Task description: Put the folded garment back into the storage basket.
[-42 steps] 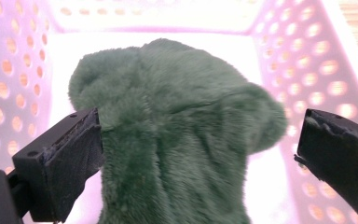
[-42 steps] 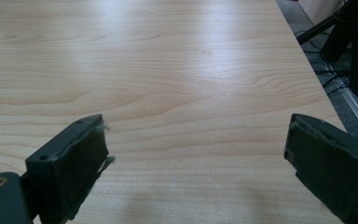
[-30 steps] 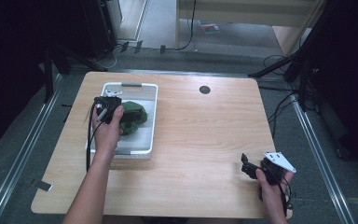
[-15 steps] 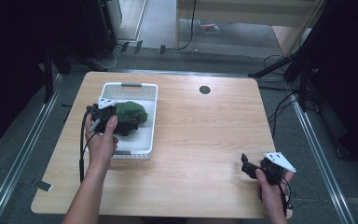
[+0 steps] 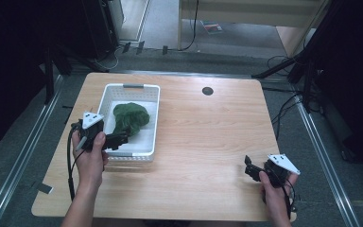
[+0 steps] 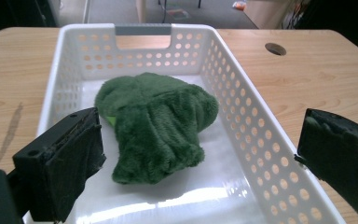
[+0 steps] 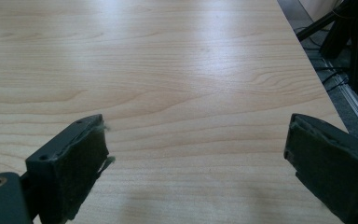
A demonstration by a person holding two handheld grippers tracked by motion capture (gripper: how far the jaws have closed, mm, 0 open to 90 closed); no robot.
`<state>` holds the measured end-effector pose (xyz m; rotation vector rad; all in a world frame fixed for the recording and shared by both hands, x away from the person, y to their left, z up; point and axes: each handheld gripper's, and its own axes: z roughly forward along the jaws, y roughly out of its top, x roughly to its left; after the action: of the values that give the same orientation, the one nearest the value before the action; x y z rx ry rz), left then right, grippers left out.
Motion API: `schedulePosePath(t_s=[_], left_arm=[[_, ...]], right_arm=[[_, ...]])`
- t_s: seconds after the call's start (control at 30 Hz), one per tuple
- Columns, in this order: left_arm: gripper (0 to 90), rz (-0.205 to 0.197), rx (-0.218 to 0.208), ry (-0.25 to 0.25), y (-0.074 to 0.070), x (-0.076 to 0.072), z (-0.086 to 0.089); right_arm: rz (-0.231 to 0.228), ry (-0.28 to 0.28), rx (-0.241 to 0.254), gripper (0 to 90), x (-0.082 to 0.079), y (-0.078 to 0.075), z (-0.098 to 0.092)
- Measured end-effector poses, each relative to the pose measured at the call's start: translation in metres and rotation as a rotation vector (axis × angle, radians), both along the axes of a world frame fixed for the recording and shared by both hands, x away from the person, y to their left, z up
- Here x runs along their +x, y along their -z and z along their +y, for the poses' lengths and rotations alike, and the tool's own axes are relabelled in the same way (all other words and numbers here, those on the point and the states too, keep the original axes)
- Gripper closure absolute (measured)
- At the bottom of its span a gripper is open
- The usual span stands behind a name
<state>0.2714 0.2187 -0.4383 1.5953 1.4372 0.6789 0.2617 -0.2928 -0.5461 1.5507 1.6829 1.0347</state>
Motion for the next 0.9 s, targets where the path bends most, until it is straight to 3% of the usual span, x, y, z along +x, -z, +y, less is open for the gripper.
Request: schedulePosePath(t_s=[0.13,0.53,0.7,0.9], left_arm=[[0.7,-0.027,0.006,-0.021,0.005,-0.014,0.01],[0.7,-0.055,0.019,-0.075,0.024,-0.042,0.04],[0.7,-0.082,0.022,-0.11,0.038,-0.055,0.057],[0.7,-0.059,0.04,-0.146,0.058,-0.066,0.073]], right_arm=[[0.002,-0.001,-0.002,6.2,0.0,0.0,0.0],[0.003,0.0,-0.006,6.2,0.0,0.0,0.001],[0.004,0.002,-0.007,6.2,0.0,0.0,0.001],[0.004,0.003,-0.008,6.2,0.0,0.0,0.001]])
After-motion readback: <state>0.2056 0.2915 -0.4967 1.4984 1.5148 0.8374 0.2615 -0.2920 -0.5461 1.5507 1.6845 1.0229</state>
